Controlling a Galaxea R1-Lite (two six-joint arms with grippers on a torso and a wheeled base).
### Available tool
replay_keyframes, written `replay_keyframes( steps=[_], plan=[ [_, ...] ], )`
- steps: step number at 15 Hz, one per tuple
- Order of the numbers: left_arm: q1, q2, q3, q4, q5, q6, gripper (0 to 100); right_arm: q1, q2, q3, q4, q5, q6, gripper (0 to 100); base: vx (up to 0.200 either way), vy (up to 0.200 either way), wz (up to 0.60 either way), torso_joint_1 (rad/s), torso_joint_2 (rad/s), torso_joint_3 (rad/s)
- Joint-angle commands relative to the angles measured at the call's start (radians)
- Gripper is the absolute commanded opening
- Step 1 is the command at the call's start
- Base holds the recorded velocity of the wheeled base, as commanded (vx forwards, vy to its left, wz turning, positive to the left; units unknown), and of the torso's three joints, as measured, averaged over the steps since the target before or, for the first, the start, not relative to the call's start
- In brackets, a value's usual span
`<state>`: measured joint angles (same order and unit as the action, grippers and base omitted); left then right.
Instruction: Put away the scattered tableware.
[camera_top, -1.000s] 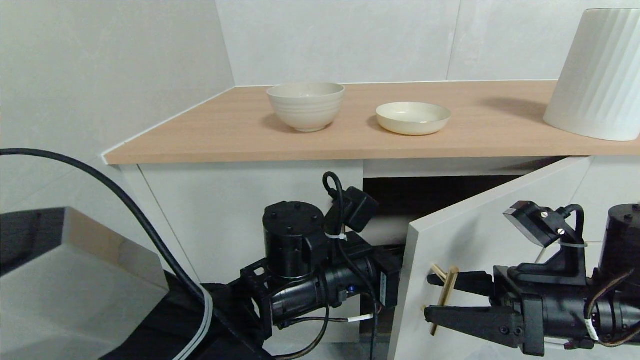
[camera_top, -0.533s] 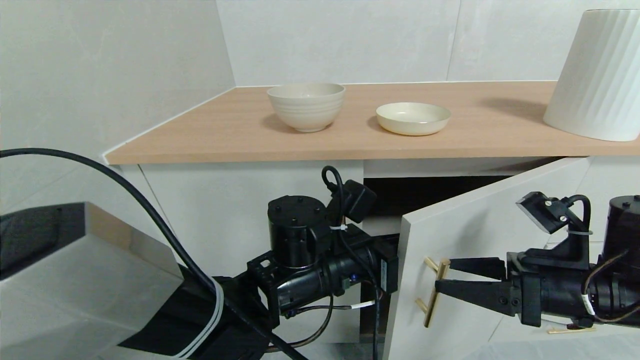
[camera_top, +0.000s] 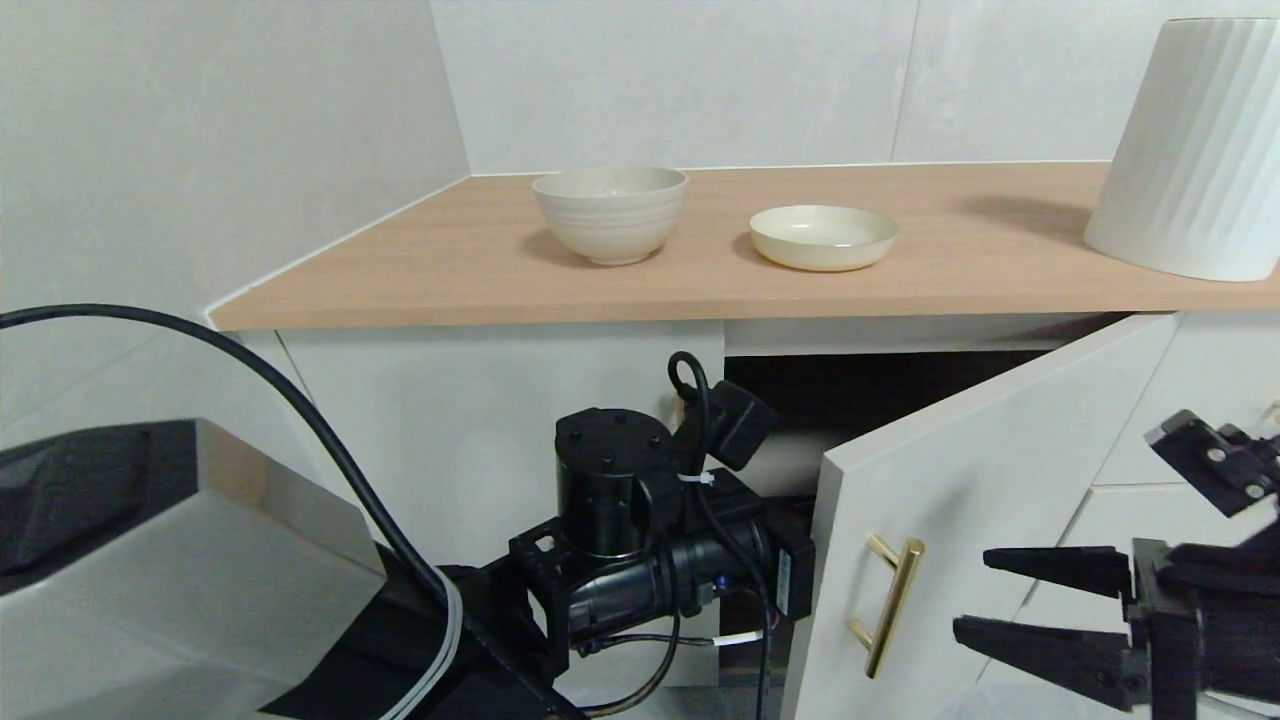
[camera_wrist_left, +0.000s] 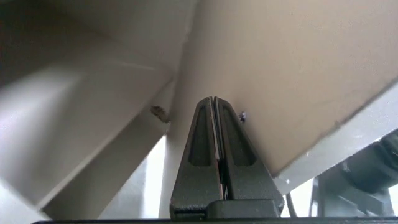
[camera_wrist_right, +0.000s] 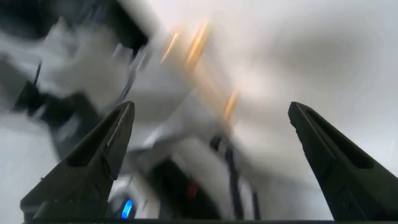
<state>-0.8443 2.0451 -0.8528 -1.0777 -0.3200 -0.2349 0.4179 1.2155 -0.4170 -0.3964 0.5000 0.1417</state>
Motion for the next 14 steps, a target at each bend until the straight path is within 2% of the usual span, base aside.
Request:
replay_keyframes(
  steps=[1, 5, 7, 11, 14],
  plan=[
    [0.001, 0.006, -0.003, -0.001, 0.009, 0.000, 0, 0.012, -0.175, 0.006, 0.088, 0.003, -0.011, 100, 0.000, 0.000, 0.00, 0.000, 0.00, 0.000],
    [-0.001, 0.006, -0.031, 0.007, 0.012, 0.000, 0, 0.030, -0.192, 0.006, 0.090, 0.003, -0.011, 100, 0.000, 0.000, 0.00, 0.000, 0.00, 0.000],
    [-0.010, 0.003, -0.081, 0.074, 0.013, 0.000, 0, 0.033, -0.192, 0.007, 0.090, 0.003, -0.011, 100, -0.200, 0.000, 0.00, 0.000, 0.00, 0.005],
    [-0.027, 0.030, -0.150, 0.139, 0.015, 0.000, 0, 0.041, -0.229, 0.014, 0.090, 0.005, -0.011, 100, -0.200, 0.000, 0.00, 0.011, 0.00, 0.005],
    [-0.030, 0.069, -0.190, 0.154, 0.018, -0.001, 0, 0.059, -0.249, 0.015, 0.090, 0.005, -0.011, 100, 0.000, 0.000, 0.00, 0.000, 0.00, 0.000]
  ],
)
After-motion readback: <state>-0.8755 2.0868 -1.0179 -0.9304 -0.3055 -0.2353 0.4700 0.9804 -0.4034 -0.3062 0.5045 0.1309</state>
